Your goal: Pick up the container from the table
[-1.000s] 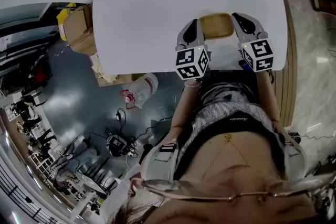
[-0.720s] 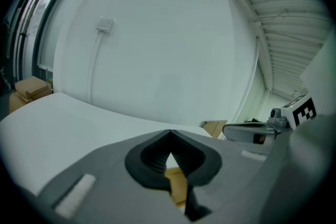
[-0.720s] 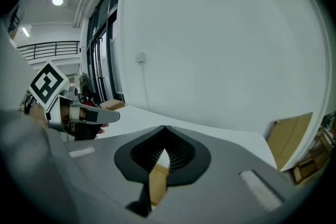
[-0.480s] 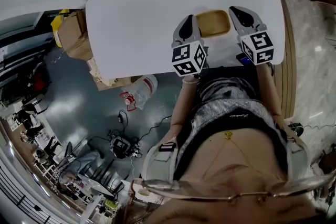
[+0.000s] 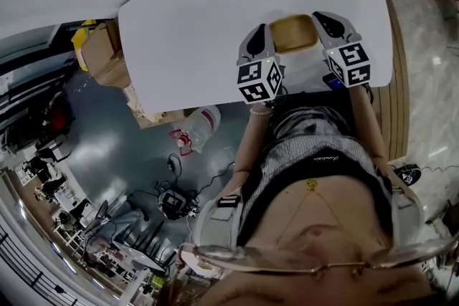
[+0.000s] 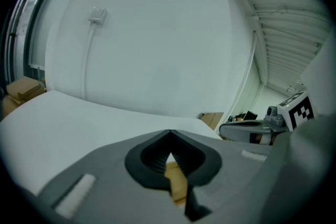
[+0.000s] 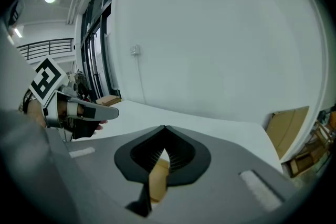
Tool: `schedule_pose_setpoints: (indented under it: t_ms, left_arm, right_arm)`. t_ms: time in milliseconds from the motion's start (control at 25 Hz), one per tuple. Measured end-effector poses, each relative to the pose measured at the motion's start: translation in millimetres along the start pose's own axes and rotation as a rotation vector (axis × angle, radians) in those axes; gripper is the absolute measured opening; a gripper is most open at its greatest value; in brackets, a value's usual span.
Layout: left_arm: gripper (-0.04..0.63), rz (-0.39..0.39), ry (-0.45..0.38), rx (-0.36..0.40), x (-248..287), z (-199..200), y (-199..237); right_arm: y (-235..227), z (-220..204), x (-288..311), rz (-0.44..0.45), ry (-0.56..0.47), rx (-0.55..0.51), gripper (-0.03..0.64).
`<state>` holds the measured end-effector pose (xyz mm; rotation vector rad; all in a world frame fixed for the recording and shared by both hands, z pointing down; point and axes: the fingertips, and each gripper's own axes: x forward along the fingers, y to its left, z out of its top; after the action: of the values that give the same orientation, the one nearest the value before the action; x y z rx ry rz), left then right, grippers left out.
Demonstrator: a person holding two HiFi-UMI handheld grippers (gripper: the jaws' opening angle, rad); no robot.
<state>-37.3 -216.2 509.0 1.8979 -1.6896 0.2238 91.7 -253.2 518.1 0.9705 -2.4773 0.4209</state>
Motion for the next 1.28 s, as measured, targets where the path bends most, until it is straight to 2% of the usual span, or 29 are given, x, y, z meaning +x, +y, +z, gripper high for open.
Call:
schedule_pose_setpoints:
  t_ms: [1280]
  left_arm:
    - [0.000, -0.024, 0.266, -0.030, 35.9, -88.6, 41.6]
  right_arm:
    - [-9.3, -100.5, 35.8, -0.078, 0.264, 0.032, 0.026]
